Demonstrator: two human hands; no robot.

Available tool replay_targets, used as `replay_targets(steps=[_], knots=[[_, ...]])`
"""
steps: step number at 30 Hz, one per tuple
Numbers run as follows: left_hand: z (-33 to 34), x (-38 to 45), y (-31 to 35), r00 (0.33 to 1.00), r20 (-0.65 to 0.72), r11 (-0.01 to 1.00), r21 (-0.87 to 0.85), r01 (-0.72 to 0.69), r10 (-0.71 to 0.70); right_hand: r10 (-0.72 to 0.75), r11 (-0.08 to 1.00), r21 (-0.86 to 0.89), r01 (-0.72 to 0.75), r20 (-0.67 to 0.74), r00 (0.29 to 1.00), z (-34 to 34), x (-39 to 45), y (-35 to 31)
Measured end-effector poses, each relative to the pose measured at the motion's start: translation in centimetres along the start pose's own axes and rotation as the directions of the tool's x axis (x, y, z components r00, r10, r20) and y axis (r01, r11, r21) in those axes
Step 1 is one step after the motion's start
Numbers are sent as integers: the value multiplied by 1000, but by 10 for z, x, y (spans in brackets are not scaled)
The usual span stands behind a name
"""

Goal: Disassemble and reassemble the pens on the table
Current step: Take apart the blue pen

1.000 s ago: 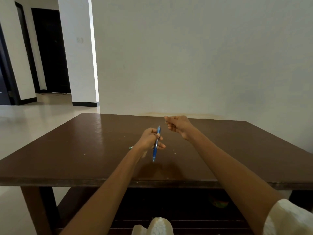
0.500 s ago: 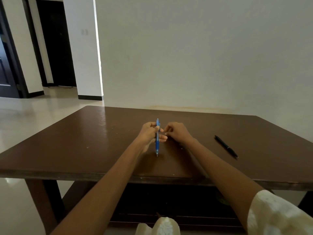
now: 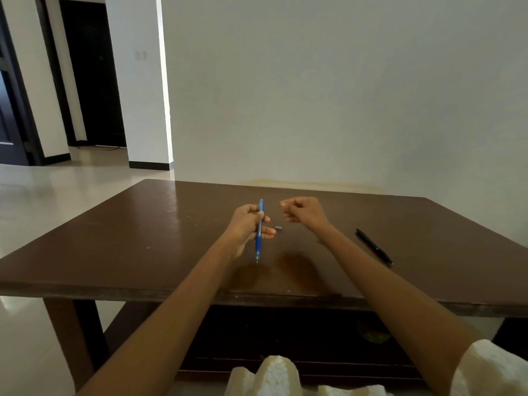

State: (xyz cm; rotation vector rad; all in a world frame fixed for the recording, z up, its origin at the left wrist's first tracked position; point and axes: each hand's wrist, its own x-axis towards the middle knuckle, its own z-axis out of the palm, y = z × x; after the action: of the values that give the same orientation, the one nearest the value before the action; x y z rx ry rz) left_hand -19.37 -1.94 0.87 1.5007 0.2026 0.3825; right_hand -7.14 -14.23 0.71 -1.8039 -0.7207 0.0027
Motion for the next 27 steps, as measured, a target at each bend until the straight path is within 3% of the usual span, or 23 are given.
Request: replay_targets(steps=[7, 12, 17, 27], knots=[[17, -21, 17, 997, 26, 969, 232, -80, 76, 16, 982, 181, -55, 212, 977, -16, -32, -48], [27, -34, 25, 993, 58, 944, 308, -117, 104, 40, 983, 168, -70, 175, 984, -29, -46, -56], [37, -37, 32, 992, 107, 941, 321, -104, 73, 97, 957, 264, -122, 108, 989, -35, -51, -60], [30, -28, 40, 995, 93, 951, 306, -54, 26, 118, 943, 308, -128, 51, 992, -16, -39, -59]])
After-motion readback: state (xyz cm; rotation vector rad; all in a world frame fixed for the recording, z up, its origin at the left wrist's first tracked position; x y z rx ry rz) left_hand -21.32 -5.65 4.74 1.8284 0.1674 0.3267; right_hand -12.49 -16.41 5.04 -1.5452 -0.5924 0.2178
